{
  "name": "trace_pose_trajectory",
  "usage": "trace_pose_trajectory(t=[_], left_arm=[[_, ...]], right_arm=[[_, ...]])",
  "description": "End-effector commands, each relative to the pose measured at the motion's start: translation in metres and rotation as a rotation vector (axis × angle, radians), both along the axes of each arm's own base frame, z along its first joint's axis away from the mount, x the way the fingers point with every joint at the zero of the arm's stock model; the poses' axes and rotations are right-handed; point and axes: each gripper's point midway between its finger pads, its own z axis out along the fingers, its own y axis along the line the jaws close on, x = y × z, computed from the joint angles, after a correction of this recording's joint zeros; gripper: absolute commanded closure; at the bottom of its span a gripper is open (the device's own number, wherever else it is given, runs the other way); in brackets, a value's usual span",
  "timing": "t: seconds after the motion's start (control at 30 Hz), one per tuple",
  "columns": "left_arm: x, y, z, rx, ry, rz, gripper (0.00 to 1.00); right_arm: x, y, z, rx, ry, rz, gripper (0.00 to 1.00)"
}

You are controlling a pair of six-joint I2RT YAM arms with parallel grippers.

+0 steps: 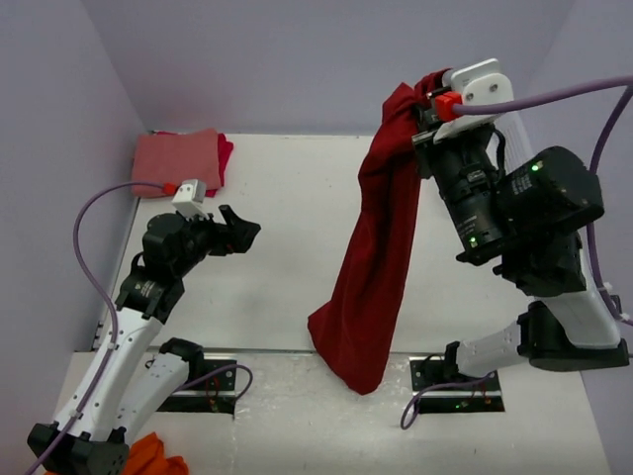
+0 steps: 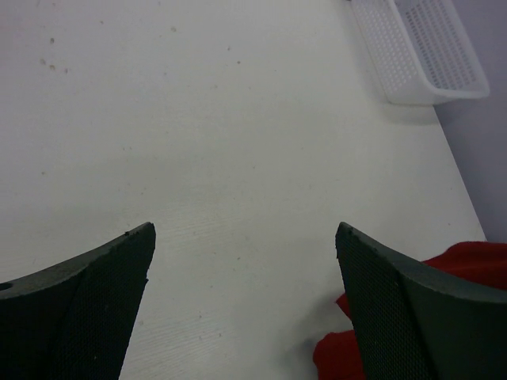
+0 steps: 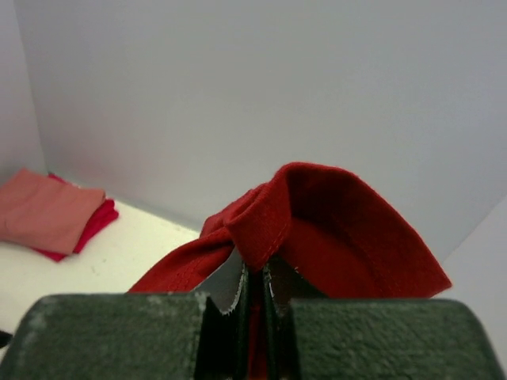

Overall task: Fold and stack the t-shirts
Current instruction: Move the tshirt to the center of the board

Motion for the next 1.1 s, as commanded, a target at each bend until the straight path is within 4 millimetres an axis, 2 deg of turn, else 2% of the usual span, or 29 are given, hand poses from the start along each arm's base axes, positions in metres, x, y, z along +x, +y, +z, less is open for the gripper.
trace_pose_trajectory(t=[0.0,0.1,0.13,0.17,0.2,0.23,0.27,0.3,0.33,0.37,0.4,0.43,0.5,0.53,0.57,0.6,0.63,0.67,0.7,0.77,0.8,0.87,0.9,0.93,0.97,1.0,1.03,1.07], left_arm=[[-0.006,0.005,0.021,-0.001,-0.021,0.025,0.05],[-0.009,0.005,0.026,-0.003,-0.021,0.021,0.05],[-0.010,0.006,0.027,-0.003,-0.022,0.021,0.05],[-0.011,0.006,0.028,-0.003,-0.024,0.022,0.05],[-0.012,0.007,0.028,-0.002,-0.021,0.024,0.05],[-0.012,0.007,0.027,0.000,-0.018,0.028,0.05],[-0.012,0.007,0.027,0.001,-0.017,0.028,0.05],[-0.013,0.007,0.028,0.000,-0.017,0.027,0.05],[-0.013,0.008,0.028,0.001,-0.016,0.028,0.05],[-0.012,0.008,0.027,0.003,-0.011,0.030,0.05],[-0.012,0.008,0.025,0.005,-0.007,0.030,0.05],[-0.012,0.008,0.024,0.004,-0.001,0.032,0.05],[-0.010,0.007,0.017,0.006,0.019,0.030,0.05],[-0.009,0.005,0.015,0.007,0.027,0.026,0.05],[-0.007,0.003,0.009,0.011,0.041,0.016,0.05],[-0.005,0.003,0.005,0.015,0.049,0.012,0.05],[-0.004,0.002,0.002,0.023,0.055,0.005,0.05],[-0.004,0.000,-0.004,0.030,0.066,-0.004,0.05],[0.000,-0.001,-0.009,0.038,0.078,-0.008,0.05],[0.002,-0.007,-0.017,0.036,0.098,-0.037,0.06],[0.007,-0.011,-0.021,0.033,0.108,-0.050,0.07],[0.009,-0.018,-0.026,0.025,0.124,-0.088,0.10],[0.013,-0.021,-0.032,0.027,0.136,-0.094,0.12],[0.015,-0.023,-0.034,0.033,0.136,-0.103,0.13],[0.021,-0.025,-0.038,0.039,0.143,-0.104,0.14],[0.024,-0.026,-0.041,0.047,0.148,-0.104,0.14],[0.029,-0.027,-0.039,0.055,0.142,-0.103,0.13],[0.037,-0.029,-0.046,0.068,0.159,-0.103,0.13]], right_arm=[[0.018,0.028,-0.044,0.068,0.134,0.063,1.00],[0.059,0.054,-0.099,0.024,0.285,0.115,1.00],[0.079,0.072,-0.121,-0.001,0.338,0.115,1.00],[0.101,0.072,-0.142,-0.023,0.405,0.114,1.00],[0.113,0.077,-0.141,0.002,0.422,0.121,1.00],[0.139,0.096,-0.171,-0.024,0.490,0.115,1.00],[0.159,0.091,-0.183,-0.016,0.534,0.105,1.00],[0.168,0.093,-0.170,0.025,0.520,0.130,1.00],[0.185,0.089,-0.172,0.040,0.534,0.133,1.00],[0.208,0.100,-0.201,0.014,0.589,0.125,1.00],[0.218,0.101,-0.197,0.036,0.575,0.140,1.00],[0.236,0.090,-0.203,0.055,0.579,0.117,0.79],[0.262,0.071,-0.233,0.060,0.635,0.053,0.34],[0.277,0.044,-0.244,0.069,0.663,-0.003,0.16],[0.283,0.033,-0.258,0.063,0.698,-0.023,0.13],[0.285,0.021,-0.262,0.058,0.710,-0.051,0.10],[0.288,0.000,-0.263,0.049,0.706,-0.109,0.06],[0.285,-0.009,-0.273,0.025,0.730,-0.135,0.05],[0.272,-0.019,-0.256,0.029,0.702,-0.143,0.05],[0.252,-0.028,-0.256,0.037,0.722,-0.139,0.05],[0.225,-0.036,-0.265,0.062,0.766,-0.148,0.05],[0.194,-0.033,-0.283,0.104,0.838,-0.101,0.10],[0.174,-0.032,-0.326,0.104,0.946,-0.108,0.12],[0.149,-0.029,-0.319,0.123,0.923,-0.075,0.16],[0.131,-0.029,-0.355,0.115,0.998,-0.090,0.18],[0.119,-0.027,-0.363,0.125,1.015,-0.077,0.19],[0.103,-0.020,-0.359,0.148,1.000,-0.033,0.20],[0.087,-0.018,-0.386,0.136,1.061,-0.019,0.20]])
